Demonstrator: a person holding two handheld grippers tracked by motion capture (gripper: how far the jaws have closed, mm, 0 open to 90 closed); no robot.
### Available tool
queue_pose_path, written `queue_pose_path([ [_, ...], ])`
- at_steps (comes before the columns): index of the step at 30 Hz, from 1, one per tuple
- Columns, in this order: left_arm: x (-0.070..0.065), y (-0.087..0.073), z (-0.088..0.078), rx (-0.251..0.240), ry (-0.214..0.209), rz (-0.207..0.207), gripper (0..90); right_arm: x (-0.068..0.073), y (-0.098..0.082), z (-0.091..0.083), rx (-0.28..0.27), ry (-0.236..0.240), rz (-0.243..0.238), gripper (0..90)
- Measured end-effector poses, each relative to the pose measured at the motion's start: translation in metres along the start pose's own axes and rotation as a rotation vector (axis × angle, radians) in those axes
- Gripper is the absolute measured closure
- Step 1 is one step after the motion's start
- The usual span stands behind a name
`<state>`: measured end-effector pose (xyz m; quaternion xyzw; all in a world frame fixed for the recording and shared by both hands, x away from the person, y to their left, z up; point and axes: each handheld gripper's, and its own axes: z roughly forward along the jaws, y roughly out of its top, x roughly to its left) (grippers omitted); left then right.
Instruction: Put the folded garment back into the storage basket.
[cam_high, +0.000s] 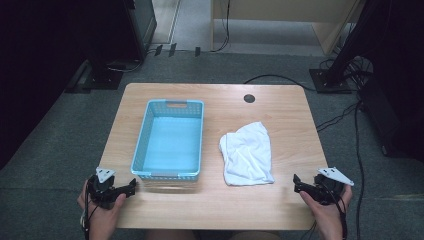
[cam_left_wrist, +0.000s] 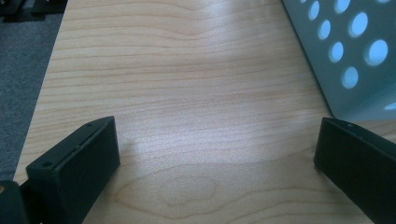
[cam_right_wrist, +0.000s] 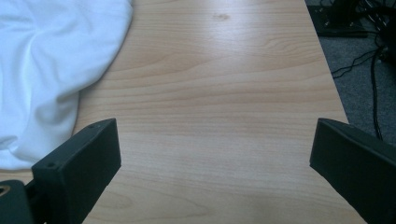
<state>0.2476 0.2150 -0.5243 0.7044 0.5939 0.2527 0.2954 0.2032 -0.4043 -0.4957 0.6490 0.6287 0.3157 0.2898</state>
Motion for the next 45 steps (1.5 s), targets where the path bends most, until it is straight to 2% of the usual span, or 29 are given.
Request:
queue_pose_path([
  [45,0.000,0.000,0.000,0.000,0.000,0.000,0.0,0.056,0.024,0.023,-0.012,0.067,-0.018,1.3],
])
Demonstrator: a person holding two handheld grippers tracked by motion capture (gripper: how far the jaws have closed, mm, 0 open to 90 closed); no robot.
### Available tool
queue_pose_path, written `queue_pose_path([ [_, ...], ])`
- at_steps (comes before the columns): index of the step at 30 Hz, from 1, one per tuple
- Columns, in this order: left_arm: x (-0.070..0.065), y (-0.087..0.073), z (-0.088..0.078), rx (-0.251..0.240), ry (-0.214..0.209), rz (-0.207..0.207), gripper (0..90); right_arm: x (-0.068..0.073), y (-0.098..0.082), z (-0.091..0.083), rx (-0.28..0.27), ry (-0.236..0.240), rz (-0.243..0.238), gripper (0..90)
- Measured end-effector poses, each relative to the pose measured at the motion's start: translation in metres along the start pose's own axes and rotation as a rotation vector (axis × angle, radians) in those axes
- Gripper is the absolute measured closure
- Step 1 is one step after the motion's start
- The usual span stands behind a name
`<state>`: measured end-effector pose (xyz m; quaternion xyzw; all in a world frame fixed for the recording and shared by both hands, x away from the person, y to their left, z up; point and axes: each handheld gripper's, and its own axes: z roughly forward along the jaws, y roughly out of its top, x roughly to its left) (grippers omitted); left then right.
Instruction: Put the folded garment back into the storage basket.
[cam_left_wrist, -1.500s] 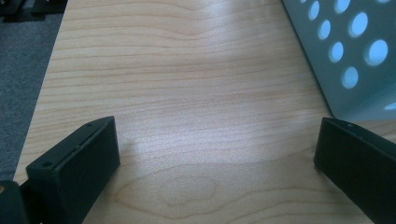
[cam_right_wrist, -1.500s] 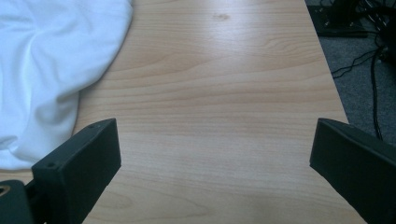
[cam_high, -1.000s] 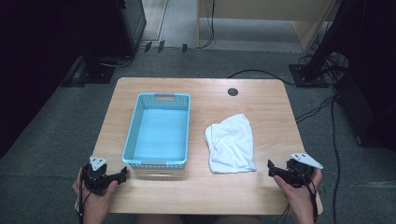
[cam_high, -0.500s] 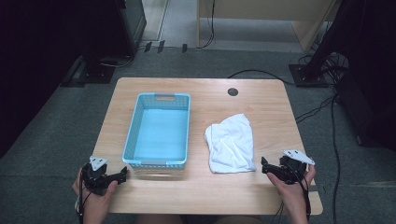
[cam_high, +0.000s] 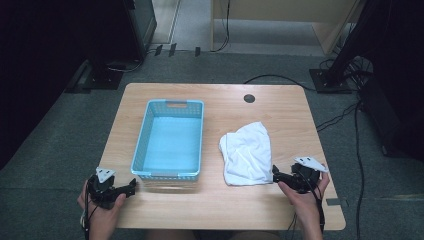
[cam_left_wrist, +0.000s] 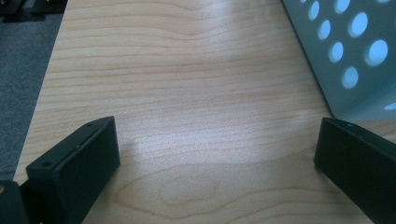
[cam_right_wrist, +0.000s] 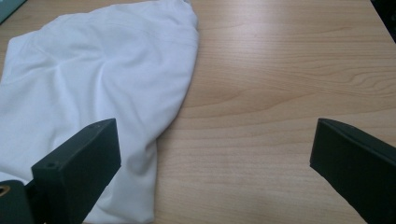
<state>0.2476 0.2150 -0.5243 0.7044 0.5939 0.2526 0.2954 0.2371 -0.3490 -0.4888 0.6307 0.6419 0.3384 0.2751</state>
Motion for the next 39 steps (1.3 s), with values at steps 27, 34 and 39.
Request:
queue_pose_path([
  [27,0.000,0.000,0.000,0.000,0.000,0.000,0.0,0.038,0.016,0.018,-0.003,0.034,-0.016,1.2],
  [34,0.000,0.000,0.000,0.000,0.000,0.000,0.0,0.046,0.019,0.023,0.002,0.038,-0.018,1.2],
  [39,0.000,0.000,0.000,0.000,0.000,0.000,0.0,0.051,0.021,0.026,0.004,0.036,-0.022,1.1],
])
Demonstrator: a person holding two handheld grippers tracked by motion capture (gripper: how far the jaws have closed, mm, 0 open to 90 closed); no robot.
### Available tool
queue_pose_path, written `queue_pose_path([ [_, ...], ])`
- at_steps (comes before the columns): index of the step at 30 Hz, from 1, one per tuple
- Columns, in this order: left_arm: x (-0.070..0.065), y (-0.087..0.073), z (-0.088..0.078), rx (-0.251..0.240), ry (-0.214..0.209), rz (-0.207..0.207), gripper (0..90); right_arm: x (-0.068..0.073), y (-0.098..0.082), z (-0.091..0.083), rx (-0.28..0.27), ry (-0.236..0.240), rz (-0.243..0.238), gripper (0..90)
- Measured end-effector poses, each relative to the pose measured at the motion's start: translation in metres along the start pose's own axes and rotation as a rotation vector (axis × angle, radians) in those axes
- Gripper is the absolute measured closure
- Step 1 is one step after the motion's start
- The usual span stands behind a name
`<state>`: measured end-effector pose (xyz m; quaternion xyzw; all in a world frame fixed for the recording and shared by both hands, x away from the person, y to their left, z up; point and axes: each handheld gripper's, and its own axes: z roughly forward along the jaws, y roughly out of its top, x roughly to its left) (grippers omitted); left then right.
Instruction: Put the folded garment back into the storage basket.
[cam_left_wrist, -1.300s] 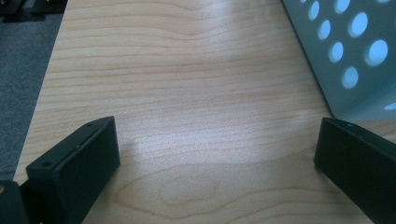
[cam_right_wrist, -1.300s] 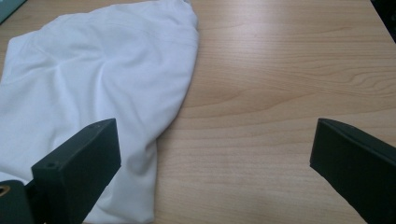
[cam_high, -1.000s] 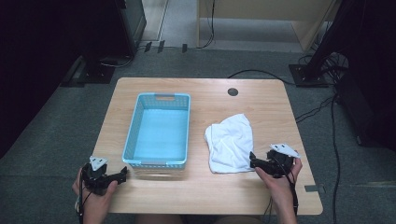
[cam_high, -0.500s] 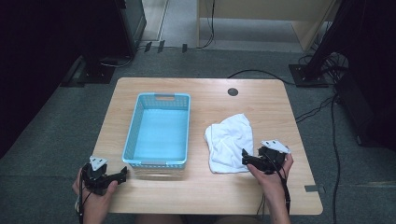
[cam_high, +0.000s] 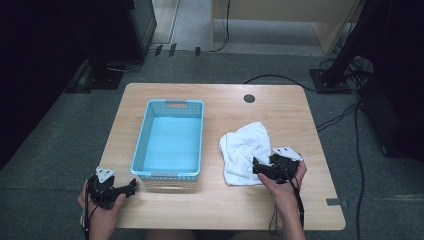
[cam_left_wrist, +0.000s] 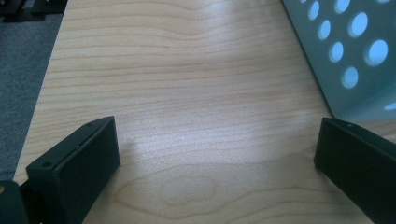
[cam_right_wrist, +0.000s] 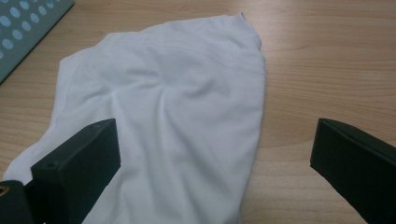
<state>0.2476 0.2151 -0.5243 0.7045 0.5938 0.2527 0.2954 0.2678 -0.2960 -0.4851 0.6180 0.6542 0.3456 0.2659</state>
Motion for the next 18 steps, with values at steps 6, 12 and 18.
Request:
queue_pose_path([
  [6,0.000,0.000,0.000,0.000,0.000,0.000,0.0,0.009,0.003,0.007,0.004,0.009,0.000,0.8],
  [12,0.000,0.000,0.000,0.000,0.000,0.000,0.0,0.018,0.004,0.014,0.012,0.024,-0.007,0.8],
  [18,0.000,0.000,0.000,0.000,0.000,0.000,0.0,0.031,0.007,0.025,0.028,0.044,-0.008,0.8],
])
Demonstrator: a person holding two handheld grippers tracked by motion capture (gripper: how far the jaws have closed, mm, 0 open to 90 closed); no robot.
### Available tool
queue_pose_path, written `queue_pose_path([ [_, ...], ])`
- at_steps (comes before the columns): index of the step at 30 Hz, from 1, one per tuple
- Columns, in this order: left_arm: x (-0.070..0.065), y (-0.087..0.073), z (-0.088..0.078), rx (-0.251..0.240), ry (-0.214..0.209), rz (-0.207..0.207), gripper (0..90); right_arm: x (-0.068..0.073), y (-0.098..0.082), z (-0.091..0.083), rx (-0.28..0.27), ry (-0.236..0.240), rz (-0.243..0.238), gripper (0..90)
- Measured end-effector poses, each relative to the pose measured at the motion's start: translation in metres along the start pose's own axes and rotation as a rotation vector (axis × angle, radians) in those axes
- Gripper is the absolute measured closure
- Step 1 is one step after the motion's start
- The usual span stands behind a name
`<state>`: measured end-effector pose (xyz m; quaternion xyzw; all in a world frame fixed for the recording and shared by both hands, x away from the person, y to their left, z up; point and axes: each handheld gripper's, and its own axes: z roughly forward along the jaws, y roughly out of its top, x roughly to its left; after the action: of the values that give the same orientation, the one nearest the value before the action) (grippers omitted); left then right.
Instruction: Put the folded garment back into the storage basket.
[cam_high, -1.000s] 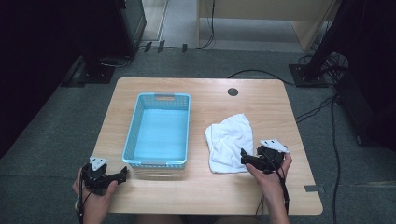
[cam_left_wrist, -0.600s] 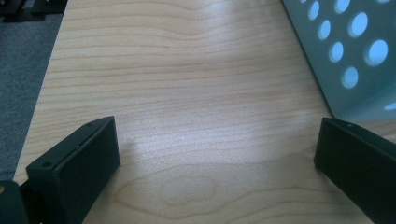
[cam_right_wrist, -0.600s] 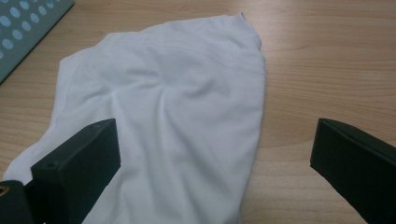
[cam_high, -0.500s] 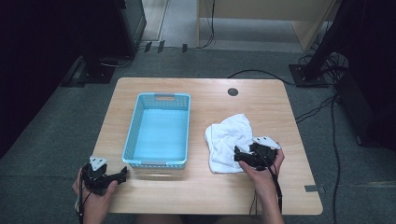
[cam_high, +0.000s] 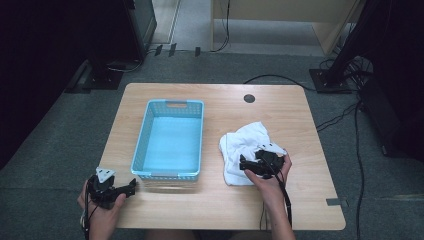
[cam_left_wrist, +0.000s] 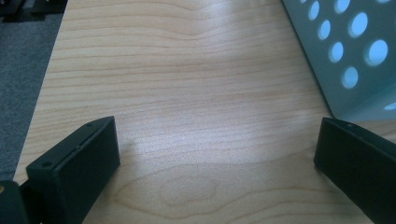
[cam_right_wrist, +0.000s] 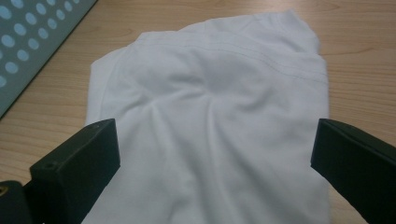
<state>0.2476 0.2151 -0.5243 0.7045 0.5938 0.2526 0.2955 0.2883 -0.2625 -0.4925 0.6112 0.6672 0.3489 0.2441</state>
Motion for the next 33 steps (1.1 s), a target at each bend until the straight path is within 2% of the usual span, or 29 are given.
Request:
queue_pose_path([
  [9,0.000,0.000,0.000,0.000,-0.002,0.002,0.0,0.016,0.000,0.015,0.019,0.011,-0.008,0.8],
  [17,0.000,0.000,0.000,0.000,-0.003,0.003,0.0,0.026,0.000,0.026,0.045,-0.016,-0.009,0.6],
  [27,0.000,0.000,0.000,0.000,-0.003,0.003,0.0,0.035,0.003,0.036,0.039,-0.046,-0.026,0.0],
  [33,0.000,0.000,0.000,0.000,-0.003,0.003,0.1,0.038,0.003,0.041,0.038,-0.027,-0.015,0.0],
])
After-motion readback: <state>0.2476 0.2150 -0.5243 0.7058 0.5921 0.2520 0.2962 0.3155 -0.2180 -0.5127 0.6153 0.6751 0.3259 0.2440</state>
